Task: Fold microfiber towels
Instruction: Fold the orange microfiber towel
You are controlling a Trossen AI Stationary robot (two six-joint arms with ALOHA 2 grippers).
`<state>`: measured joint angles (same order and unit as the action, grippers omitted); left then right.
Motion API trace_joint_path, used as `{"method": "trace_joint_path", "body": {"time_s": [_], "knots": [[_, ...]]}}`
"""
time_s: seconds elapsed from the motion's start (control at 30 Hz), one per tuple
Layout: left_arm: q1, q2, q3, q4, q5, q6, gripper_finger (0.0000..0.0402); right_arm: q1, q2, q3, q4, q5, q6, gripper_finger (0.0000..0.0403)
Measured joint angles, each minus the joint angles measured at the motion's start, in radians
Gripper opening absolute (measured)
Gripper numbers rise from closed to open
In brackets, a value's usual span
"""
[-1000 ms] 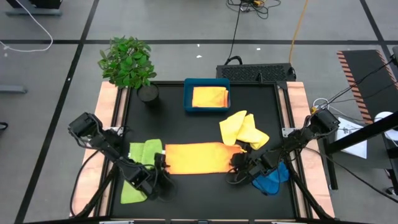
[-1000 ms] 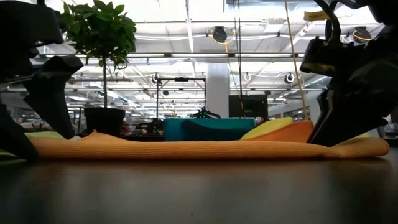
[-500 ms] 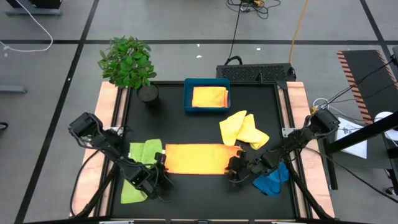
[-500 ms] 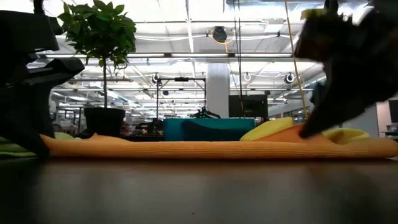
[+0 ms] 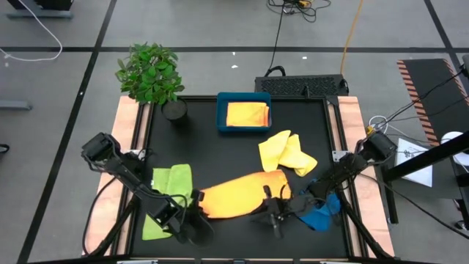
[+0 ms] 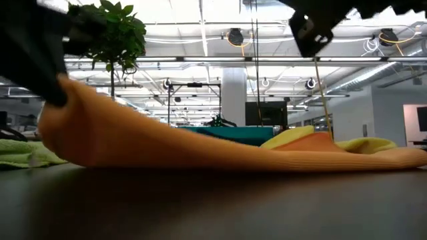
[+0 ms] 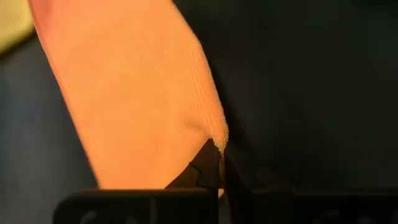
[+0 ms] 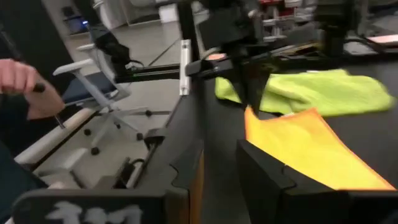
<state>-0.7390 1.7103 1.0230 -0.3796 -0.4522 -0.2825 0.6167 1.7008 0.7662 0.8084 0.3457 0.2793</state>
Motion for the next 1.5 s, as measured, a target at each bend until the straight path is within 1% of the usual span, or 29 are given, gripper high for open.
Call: {"method": "trace_joint_path", "body": {"time_s": [0.13, 0.2, 0.3, 0.37, 0.43, 0.5, 0.6, 0.73, 0.87, 1.07, 1.23, 1.37, 1.5], "knots": [[0.002, 0.000, 0.052, -0.008, 0.000, 0.031, 0.0006, 0.000, 0.113, 0.135, 0.002, -0.062, -0.074, 0.0089], [0.002, 0.000, 0.073, -0.016, 0.005, 0.042, 0.0010, 0.000, 0.170, 0.207, -0.027, -0.090, -0.108, 0.0089], [0.002, 0.000, 0.089, -0.034, 0.007, 0.043, 0.0009, -0.013, 0.236, 0.311, -0.156, -0.082, -0.133, 0.0089], [0.002, 0.000, 0.095, -0.044, 0.008, 0.043, 0.0005, -0.024, 0.273, 0.367, -0.227, -0.054, -0.144, 0.0089], [0.002, 0.000, 0.095, -0.044, 0.011, 0.043, 0.0006, -0.037, 0.302, 0.409, -0.269, -0.060, -0.182, 0.0095], [0.002, 0.000, 0.095, -0.045, 0.015, 0.043, 0.0012, -0.044, 0.327, 0.441, -0.272, -0.060, -0.219, 0.0108], [0.002, 0.000, 0.095, -0.045, 0.016, 0.045, 0.0011, -0.059, 0.343, 0.475, -0.266, -0.055, -0.251, 0.0136], [0.002, 0.000, 0.095, -0.037, 0.016, 0.046, 0.0005, -0.093, 0.343, 0.483, -0.267, -0.021, -0.272, 0.0172], [0.003, 0.000, 0.095, -0.037, 0.016, 0.045, 0.0015, -0.122, 0.344, 0.483, -0.262, -0.006, -0.282, 0.0192], [0.006, 0.000, 0.095, -0.038, 0.022, 0.039, 0.0005, -0.148, 0.344, 0.483, -0.253, -0.008, -0.294, 0.0186], [0.008, 0.000, 0.095, -0.037, 0.033, 0.037, 0.0014, -0.136, 0.366, 0.492, -0.243, -0.012, -0.286, 0.0177], [0.011, 0.000, 0.095, -0.038, 0.034, 0.036, 0.0005, -0.136, 0.436, 0.565, -0.278, -0.016, -0.290, 0.0177], [0.011, 0.000, 0.095, -0.039, 0.037, -0.005, 0.0010, -0.138, 0.459, 0.601, -0.327, -0.030, -0.284, 0.0177]]}}
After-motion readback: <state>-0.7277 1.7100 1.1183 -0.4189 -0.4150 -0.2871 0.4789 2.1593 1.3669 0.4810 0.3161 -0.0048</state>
